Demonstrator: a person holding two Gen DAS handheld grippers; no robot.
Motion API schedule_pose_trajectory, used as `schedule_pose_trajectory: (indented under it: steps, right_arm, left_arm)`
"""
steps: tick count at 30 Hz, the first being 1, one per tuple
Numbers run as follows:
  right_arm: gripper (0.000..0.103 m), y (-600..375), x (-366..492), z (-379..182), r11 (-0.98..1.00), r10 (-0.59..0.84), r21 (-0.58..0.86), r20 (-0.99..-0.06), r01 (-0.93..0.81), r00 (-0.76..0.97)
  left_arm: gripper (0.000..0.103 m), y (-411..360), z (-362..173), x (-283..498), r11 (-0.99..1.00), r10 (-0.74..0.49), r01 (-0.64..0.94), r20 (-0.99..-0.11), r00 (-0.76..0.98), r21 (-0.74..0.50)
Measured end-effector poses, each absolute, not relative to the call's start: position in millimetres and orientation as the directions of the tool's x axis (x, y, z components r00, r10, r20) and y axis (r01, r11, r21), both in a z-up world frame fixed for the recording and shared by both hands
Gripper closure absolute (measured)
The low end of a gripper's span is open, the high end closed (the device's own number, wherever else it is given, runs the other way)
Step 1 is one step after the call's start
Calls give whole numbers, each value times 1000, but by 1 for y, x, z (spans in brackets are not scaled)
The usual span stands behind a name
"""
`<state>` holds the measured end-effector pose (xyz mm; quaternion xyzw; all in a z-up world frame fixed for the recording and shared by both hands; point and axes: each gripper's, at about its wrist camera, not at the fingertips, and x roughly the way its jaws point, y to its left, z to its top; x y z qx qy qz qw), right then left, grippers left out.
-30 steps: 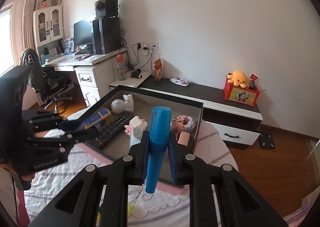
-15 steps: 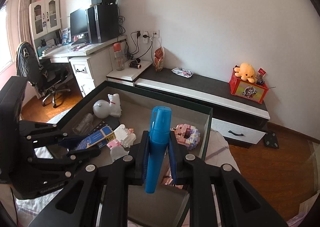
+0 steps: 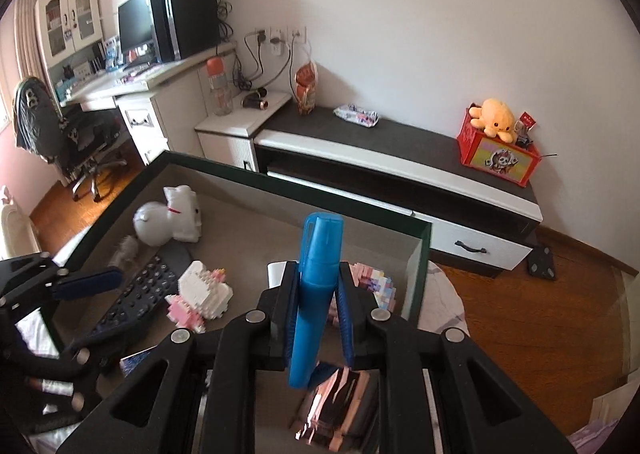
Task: Organize rigid objects
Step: 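Lower both items into the pink box and open both tools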
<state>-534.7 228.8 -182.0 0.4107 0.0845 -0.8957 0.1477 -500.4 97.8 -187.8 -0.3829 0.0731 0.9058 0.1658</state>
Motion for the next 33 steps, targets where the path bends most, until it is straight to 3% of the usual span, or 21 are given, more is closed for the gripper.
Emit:
schedule_pose_trajectory:
  steps: [16,21,29,33]
  right_arm:
    - [84,220,-534,-198,-935,-223,24,-817,355,-532]
    - [66,226,-521,-193,-943,-216,22,-802,333,-558]
    - [65,226,-483,-172,-939,-240,34,-777,342,-582]
    - [65,222,-454,-162,-938,-237,15,-758,348,-608]
  left_arm:
    - [50,97,-183,-490,-924,278,-383,-711,-646,-13]
    - [47,96,-179,-484,-924,280,-383,-706,-650,-13]
    - [45,95,-164,-460,-926,279,-377,-691,-667,-10]
    - [39,92,-152,-438,-932,273,-363,-671,-690,-6]
